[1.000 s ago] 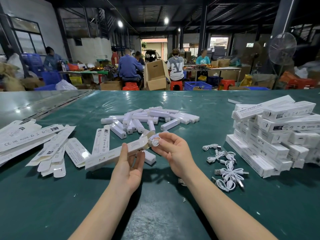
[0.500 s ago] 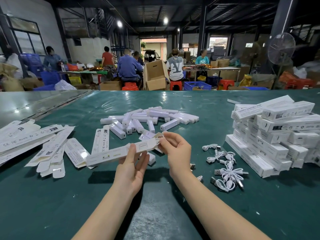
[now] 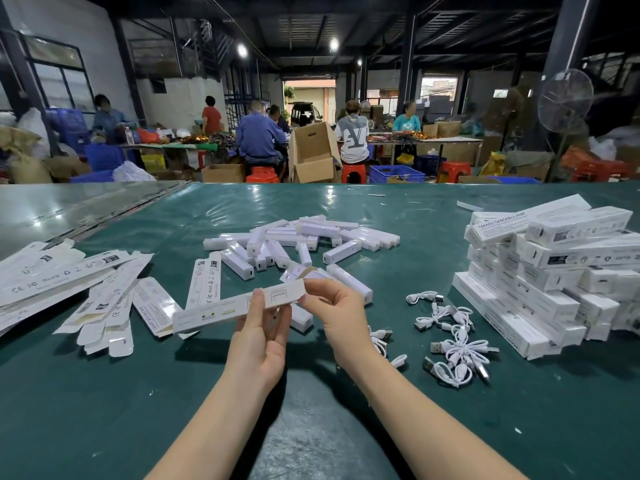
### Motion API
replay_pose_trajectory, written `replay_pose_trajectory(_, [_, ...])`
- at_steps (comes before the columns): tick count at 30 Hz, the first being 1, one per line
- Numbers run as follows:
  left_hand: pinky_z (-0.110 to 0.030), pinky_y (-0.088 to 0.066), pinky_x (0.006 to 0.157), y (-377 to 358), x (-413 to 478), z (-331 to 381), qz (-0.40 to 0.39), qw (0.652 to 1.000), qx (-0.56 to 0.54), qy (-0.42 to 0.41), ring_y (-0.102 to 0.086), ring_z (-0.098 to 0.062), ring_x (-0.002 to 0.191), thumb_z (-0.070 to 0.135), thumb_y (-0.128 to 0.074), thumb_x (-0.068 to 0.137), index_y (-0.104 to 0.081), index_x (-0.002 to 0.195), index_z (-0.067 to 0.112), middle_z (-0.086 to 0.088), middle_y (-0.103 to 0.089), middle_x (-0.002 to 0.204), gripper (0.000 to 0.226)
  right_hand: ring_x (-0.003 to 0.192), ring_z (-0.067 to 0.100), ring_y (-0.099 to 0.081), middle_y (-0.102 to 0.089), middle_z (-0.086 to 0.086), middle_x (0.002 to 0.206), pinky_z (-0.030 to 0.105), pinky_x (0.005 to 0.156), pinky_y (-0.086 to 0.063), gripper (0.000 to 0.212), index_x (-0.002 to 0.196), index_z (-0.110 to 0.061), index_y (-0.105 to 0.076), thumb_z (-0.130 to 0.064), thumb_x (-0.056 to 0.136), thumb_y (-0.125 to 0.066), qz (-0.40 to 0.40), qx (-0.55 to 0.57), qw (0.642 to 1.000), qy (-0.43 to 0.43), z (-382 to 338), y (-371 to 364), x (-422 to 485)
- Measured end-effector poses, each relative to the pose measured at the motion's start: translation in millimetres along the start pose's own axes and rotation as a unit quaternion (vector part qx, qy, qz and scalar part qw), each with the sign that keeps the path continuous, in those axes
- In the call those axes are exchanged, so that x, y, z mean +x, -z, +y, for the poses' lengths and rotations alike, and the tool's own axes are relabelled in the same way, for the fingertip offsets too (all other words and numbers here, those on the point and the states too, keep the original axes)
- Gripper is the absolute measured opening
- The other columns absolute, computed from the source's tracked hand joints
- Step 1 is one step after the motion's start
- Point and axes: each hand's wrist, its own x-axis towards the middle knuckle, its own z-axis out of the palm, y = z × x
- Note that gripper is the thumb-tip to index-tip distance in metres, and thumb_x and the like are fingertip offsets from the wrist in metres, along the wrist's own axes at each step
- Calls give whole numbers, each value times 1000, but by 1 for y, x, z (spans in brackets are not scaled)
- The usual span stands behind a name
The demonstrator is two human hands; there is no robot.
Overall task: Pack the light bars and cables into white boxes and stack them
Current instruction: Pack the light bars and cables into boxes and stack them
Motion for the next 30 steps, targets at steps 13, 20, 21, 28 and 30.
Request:
replay_pose_trajectory(13, [-21,-56,54,0,0,2,-27,998,49,0,-70,-9,62,17,-54,92,-53,117,11,-2,-72,71,26,89,11,-51,-55,5,99,22,82,-44,31,96,-3,-65,12,84,-41,-11,-25,999,-21,-5,-6,-1])
replay_pose_trajectory(20, [-21,-57,58,3,-1,3,-62,990,126,-32,-69,-10,63,9,-53,91,-56,96,13,-2,-71,76,6,70,17,-55,-59,6,74,31,74,-54,33,81,-17,-59,15,80,-49,76,-7,997,0,-1,3,2])
replay_pose_trajectory(21, [-22,-57,59,2,-2,2,-70,985,150,-49,-69,-10,64,8,-53,91,-56,94,15,-3,-70,81,8,70,17,-54,-58,6,72,37,77,-52,34,84,-18,-58,15,78,-50,86,-22,996,1,0,5,2])
replay_pose_trajectory(28, [-19,-55,56,4,-5,2,-60,973,192,-112,-69,-8,65,9,-55,90,-55,92,22,1,-68,86,12,74,18,-52,-55,6,75,35,80,-49,52,120,-22,-47,12,80,-51,-2,-39,999,-12,2,7,0])
replay_pose_trajectory(30, [-15,-50,47,6,-3,4,-26,966,215,-139,-64,-2,55,12,-58,89,-54,85,22,7,-67,71,12,71,16,-52,-55,5,74,24,72,-46,42,107,-23,-54,10,82,-54,-38,-49,998,-6,3,3,-2])
